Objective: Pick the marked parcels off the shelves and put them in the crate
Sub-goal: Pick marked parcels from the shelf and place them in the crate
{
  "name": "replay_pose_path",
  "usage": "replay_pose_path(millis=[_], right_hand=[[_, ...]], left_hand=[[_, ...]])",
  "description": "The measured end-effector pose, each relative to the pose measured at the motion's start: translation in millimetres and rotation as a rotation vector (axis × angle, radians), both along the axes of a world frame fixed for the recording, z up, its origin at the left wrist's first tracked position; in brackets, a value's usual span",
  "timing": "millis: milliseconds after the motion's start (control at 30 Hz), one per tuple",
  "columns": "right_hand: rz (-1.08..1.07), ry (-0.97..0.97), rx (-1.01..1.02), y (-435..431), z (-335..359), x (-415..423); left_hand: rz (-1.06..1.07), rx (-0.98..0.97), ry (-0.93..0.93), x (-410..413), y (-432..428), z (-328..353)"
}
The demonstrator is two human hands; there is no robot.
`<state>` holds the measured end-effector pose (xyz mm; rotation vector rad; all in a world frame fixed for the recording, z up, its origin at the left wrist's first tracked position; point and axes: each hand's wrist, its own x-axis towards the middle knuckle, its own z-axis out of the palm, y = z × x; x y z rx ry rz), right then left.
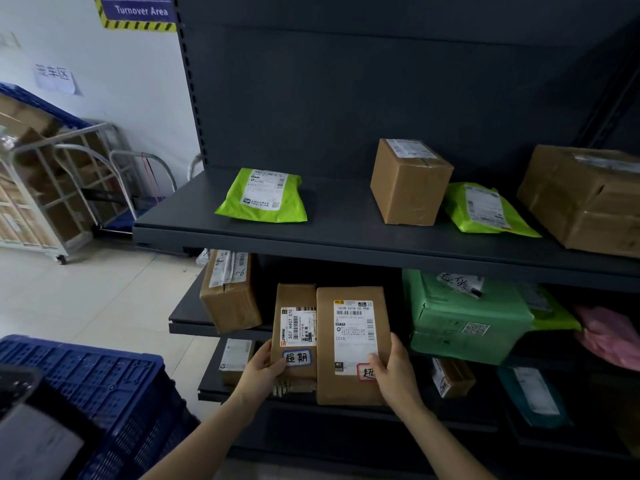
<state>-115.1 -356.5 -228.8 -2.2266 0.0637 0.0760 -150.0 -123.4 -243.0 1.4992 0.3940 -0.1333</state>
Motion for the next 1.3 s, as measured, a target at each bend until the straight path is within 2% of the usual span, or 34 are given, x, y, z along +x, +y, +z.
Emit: replay_pose_path(millis=[233, 667, 1000, 1300], right_hand=[[0.003, -0.065, 0.003, -14, 6, -29], [0.105, -0.193, 0.107, -12, 56, -52], [0.221, -0.25, 0.232, 39, 96, -64], [0.363, -0.288, 0.287, 119, 120, -84]], left_hand=[[0.041, -0.065, -0.012, -36, -14, 0], [0.116, -0.053, -0.197, -89, -12, 40], [0.204, -0.066, -0.3, -133, 36, 86], [0.374, 0.024, -0.343, -175, 101, 106]])
